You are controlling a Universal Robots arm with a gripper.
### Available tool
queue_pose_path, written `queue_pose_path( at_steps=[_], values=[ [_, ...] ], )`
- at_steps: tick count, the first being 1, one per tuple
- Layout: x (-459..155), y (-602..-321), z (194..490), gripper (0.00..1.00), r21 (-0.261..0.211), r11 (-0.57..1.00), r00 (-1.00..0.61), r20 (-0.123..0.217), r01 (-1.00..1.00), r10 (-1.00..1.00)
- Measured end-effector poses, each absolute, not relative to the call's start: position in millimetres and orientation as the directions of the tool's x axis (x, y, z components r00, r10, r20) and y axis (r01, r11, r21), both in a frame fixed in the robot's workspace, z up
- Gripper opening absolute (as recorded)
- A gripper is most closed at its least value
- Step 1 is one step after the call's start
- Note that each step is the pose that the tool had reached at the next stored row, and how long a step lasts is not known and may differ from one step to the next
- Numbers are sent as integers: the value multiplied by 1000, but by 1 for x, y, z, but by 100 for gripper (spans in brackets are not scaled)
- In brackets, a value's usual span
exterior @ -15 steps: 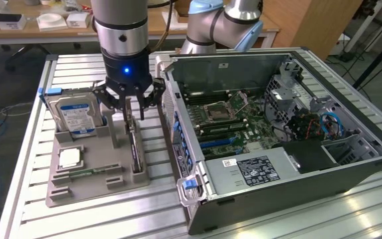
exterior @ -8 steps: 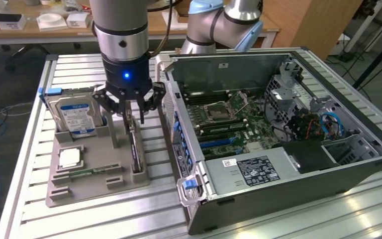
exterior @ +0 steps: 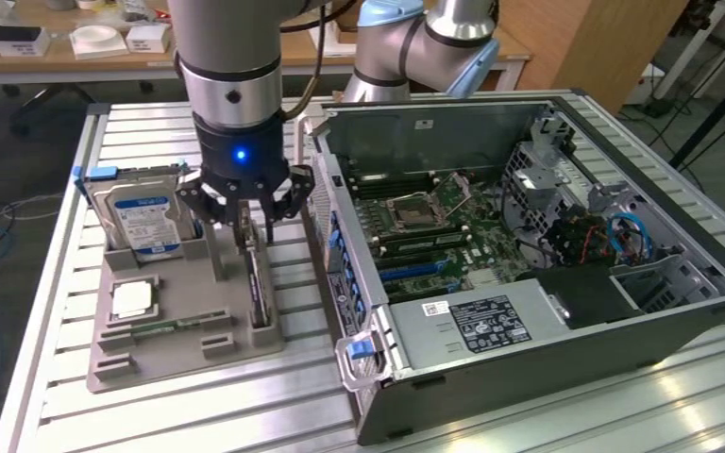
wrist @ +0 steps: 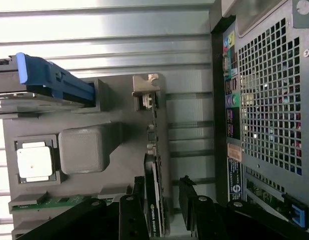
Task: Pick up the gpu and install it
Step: 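Pick up the gpu and move the gpu toward the slot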
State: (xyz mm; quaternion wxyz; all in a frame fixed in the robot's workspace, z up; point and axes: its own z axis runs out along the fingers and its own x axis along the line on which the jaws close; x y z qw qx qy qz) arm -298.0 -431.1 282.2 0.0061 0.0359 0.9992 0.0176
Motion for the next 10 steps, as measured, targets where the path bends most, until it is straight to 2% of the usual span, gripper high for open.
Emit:
queue_pose_path(
  at_steps=[10],
  values=[
    [-299, -437, 275, 41, 35, 997, -997, -8, 72, 72]
  ],
)
